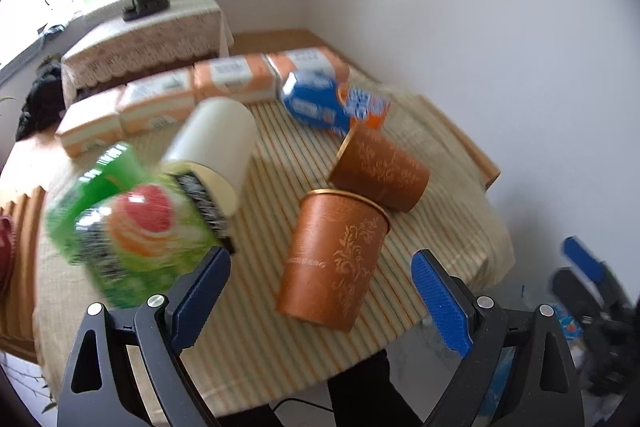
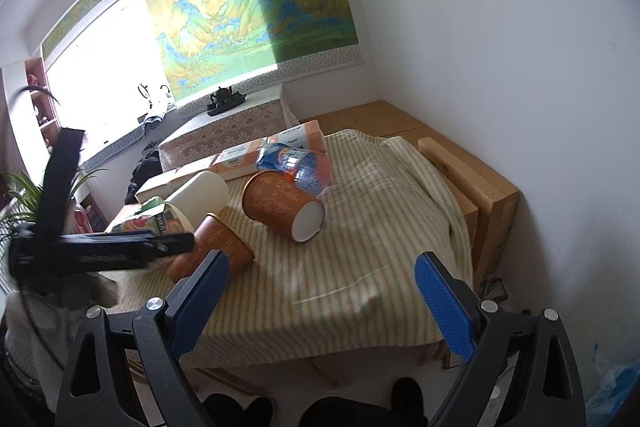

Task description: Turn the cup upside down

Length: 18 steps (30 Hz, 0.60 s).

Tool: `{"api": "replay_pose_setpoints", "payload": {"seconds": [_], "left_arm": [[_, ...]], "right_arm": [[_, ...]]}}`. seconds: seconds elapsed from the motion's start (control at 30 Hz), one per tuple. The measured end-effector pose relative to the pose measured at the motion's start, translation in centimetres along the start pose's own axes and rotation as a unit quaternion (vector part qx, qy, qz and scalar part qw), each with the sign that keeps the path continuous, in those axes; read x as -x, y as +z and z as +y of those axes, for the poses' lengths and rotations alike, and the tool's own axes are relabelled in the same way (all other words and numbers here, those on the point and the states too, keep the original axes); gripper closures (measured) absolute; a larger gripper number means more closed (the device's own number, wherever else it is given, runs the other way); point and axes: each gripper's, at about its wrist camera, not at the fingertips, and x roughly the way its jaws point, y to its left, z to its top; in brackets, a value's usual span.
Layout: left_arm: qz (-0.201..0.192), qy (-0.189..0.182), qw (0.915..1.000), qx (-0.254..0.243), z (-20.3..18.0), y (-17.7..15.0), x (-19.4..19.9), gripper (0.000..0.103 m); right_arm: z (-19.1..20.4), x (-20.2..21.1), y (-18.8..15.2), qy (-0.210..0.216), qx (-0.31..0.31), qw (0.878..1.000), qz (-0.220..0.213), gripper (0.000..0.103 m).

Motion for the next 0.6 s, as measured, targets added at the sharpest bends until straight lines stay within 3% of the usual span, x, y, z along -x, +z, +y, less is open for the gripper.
{"api": "replay_pose_setpoints", "payload": {"seconds": [0.17,0.33,0.43,0.6], "left_arm": [[-0.076,0.042,0.9961,0.014,2.8,-2.2,6.4,0.008],[-0.125,0.089,0.9873,0.038,6.4,-5.4,11.3,0.002],[-0.144,0.118,0.9808,0.057,8.4,-7.1,13.2,0.002],[-0.147,0.112,0.9786,0.09,12.0,-9.3,15.1,0.002]], "right_arm": [[2.7,-1.2,-1.3,0.014,-0.033,0.999,0.002,0.011],[7.7,-3.7,-2.9,0.01,0.003,1.0,0.016,0.011],[10.1,-4.8,-3.8,-0.006,0.02,1.0,0.007,0.011],[12.5,-7.5,-5.2,-0.024,0.012,1.0,0.015,0.011]]}}
